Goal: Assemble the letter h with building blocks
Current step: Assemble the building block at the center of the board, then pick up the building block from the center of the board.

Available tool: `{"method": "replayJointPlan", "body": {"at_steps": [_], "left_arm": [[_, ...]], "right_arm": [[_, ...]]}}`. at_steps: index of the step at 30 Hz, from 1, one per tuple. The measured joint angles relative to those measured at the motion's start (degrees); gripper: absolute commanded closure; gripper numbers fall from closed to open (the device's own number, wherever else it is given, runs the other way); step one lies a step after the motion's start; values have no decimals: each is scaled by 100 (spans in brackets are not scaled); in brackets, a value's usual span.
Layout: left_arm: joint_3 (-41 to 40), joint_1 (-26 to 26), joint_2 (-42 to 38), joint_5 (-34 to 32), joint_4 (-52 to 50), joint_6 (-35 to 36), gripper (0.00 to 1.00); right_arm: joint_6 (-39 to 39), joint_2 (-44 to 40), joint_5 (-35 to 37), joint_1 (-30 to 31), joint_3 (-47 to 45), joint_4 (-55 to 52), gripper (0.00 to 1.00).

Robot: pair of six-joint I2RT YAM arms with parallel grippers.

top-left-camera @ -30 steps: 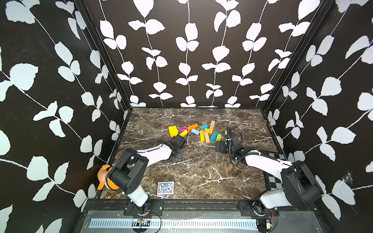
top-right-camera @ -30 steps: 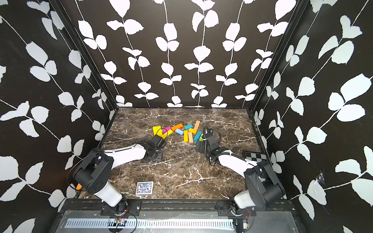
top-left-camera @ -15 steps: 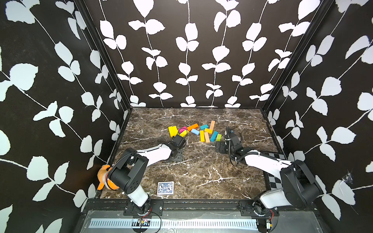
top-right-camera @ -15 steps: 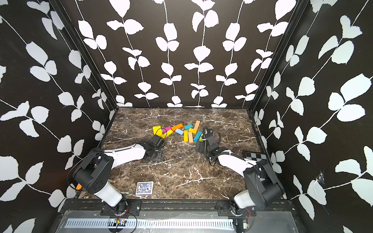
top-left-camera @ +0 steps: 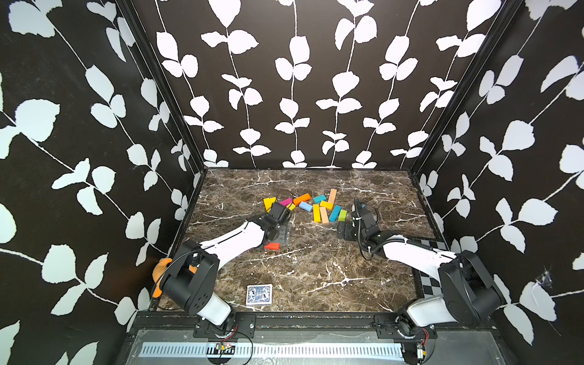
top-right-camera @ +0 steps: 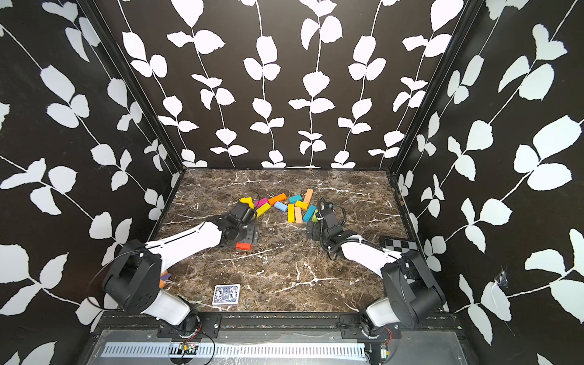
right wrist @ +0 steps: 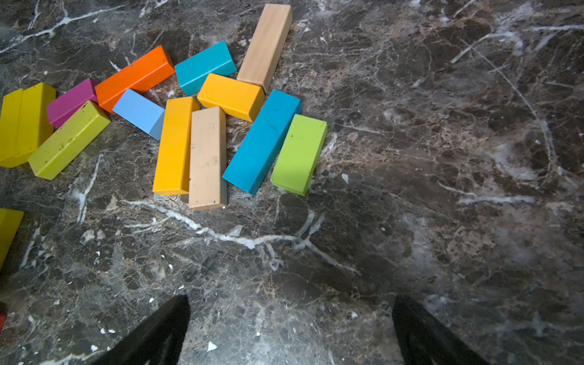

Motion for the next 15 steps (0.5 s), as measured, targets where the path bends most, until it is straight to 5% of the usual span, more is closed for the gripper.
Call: {"method": "replayJointPlan", "body": {"at_steps": [15], "left_arm": [[970, 278, 1602, -345, 192, 481, 11]], "right_arm": [[0, 0, -35, 0, 0, 0, 1]]}}
